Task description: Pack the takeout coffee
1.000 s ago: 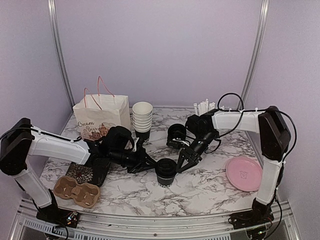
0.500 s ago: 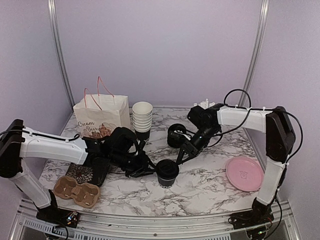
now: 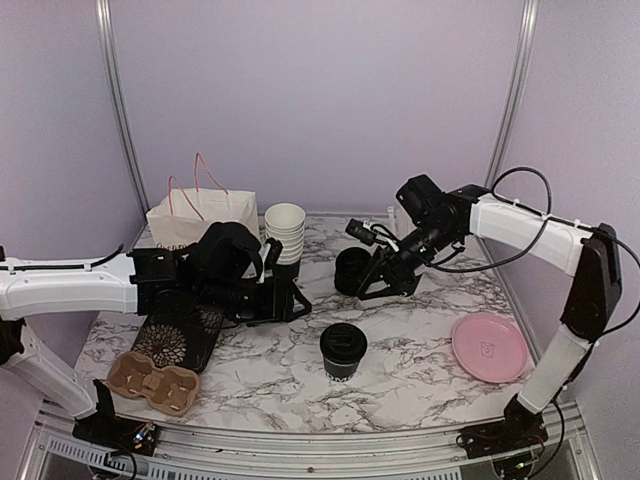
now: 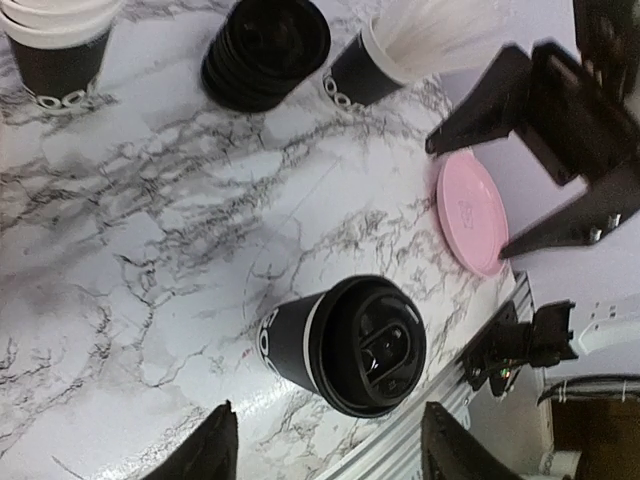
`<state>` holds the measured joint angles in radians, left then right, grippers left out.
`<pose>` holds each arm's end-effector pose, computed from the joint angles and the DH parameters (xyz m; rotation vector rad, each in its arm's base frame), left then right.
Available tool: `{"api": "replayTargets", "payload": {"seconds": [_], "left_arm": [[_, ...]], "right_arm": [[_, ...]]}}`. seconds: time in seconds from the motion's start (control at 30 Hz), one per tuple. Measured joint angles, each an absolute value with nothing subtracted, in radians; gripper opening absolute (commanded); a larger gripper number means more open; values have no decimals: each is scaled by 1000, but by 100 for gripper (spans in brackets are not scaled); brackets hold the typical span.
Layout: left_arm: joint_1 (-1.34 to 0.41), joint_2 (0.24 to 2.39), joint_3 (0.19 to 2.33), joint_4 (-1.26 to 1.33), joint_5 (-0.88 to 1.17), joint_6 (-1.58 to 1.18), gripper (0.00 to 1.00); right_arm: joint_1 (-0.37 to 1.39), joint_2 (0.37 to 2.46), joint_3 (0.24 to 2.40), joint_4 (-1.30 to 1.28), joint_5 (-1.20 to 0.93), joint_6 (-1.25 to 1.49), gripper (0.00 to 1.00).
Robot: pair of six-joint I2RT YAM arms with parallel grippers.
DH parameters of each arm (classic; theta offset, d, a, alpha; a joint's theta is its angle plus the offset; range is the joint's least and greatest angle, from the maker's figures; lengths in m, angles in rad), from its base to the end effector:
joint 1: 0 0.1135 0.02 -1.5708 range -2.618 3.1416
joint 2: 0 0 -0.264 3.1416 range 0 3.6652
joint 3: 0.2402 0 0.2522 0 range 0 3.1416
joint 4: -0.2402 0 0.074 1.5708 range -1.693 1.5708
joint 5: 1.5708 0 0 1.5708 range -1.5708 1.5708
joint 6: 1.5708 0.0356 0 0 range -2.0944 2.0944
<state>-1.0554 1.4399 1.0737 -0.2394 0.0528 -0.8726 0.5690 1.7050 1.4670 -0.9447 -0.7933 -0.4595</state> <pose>0.1589 -0.2844 0.2812 0.2539 2.4036 -1.0765 0.2770 0.2072 0.2841 -1.4597 2.1504 1.1112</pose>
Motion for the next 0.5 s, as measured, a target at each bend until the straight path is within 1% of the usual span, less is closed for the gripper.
{"api": "replayTargets", "payload": {"seconds": [0.07,0.13,0.23,0.4,0.5], "left_arm": [[-1056,1390,1089,-256,-41,-805,84],[-1055,1339,1094,-265,-130,-739,88],[-1053,1283,1096,-268,-238,-667,89],[-1050,1264,1093,-268,-324,-617,89],[-1050,1265,1080,-268,-333,-609,88]], "right_arm": [[610,1641,1427,-905,-741,-525,77],[677,1588,1382,-870,-677,-582,79],[780,1565,1341,-848,-603,-648,92],[841,1604,1322,-838,-517,-689,93],[850,1624,1321,-827,-475,-694,91]]}}
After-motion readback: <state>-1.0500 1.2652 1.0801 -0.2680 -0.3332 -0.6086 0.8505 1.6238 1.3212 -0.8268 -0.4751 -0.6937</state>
